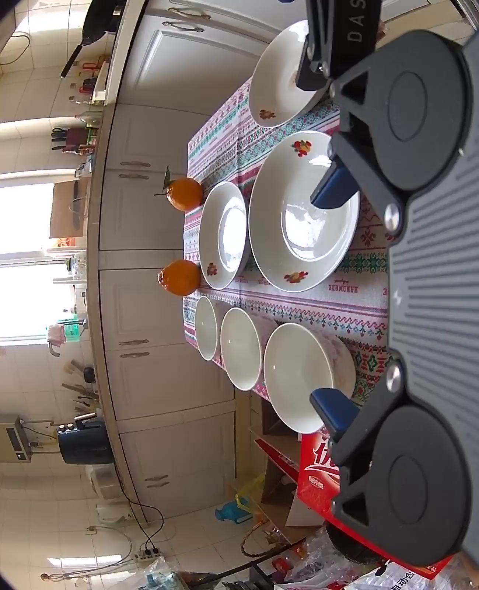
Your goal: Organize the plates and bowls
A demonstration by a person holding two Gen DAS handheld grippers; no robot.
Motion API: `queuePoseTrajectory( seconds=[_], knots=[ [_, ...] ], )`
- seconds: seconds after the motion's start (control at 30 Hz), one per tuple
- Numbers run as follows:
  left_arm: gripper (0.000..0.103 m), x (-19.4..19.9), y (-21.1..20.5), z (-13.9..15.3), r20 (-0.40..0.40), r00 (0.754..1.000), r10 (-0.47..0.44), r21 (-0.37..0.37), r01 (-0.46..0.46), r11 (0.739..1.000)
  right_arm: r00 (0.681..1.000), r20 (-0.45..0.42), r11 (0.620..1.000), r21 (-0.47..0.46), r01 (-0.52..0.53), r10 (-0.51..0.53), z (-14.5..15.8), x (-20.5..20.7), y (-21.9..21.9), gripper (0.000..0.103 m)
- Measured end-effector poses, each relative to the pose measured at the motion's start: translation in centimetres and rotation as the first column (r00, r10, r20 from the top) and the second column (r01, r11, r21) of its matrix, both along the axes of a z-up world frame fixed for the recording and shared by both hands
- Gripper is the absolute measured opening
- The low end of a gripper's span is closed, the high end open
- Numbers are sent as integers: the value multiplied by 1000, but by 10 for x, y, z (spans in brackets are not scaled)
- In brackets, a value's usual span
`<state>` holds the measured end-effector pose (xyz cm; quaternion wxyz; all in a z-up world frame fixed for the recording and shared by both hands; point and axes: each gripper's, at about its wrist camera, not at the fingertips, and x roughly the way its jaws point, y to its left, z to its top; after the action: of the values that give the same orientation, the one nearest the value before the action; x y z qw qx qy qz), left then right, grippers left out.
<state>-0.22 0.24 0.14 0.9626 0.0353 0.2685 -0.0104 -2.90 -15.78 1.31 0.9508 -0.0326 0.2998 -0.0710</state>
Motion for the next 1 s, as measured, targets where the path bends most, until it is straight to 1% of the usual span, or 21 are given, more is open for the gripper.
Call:
queuePoseTrajectory(
  seconds=[1.0],
  knots=[
    [102, 1, -1, 0, -6, 1000, 2, -3, -2, 1000, 1000, 4, 1000, -1, -2, 2, -1, 1, -1, 103]
  ],
)
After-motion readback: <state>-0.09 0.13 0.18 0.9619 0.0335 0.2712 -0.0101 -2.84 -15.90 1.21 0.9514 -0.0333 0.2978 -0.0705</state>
